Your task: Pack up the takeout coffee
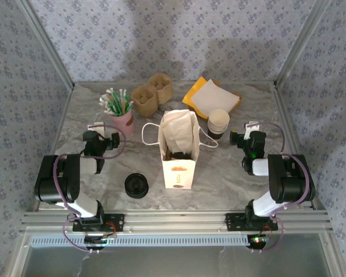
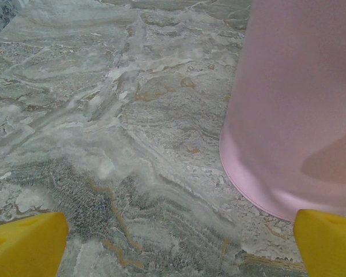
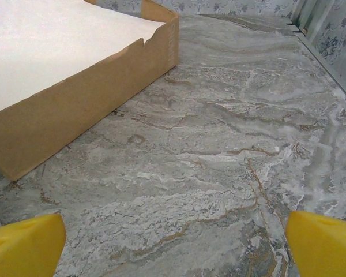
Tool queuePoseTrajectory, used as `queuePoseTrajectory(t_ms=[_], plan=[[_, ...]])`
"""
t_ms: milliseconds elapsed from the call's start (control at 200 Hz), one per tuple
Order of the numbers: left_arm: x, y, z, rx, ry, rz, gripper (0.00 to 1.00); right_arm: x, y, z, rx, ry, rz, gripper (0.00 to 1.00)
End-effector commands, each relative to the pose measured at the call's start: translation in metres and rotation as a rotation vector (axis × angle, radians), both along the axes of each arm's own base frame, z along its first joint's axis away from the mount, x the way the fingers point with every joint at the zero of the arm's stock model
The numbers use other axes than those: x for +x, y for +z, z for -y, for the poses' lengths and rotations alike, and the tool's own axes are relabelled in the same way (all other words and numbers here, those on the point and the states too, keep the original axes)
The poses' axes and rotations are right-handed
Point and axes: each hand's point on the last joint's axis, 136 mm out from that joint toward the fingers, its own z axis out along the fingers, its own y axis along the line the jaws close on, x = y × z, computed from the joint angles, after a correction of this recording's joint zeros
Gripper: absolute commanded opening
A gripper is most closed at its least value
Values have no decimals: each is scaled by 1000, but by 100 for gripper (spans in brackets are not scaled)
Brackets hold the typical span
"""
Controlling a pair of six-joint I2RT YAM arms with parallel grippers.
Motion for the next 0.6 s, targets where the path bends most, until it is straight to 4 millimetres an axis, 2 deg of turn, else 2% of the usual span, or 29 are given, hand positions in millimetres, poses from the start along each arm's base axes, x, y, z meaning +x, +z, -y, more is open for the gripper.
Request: queuePoseTrajectory(t_ms=[0, 595], plan=[[10, 18, 1, -1, -19, 66, 100, 4, 5, -1, 17, 3, 16, 100], [10, 17, 1, 0, -19, 64, 100, 6, 2, -2, 23, 13, 0, 100]])
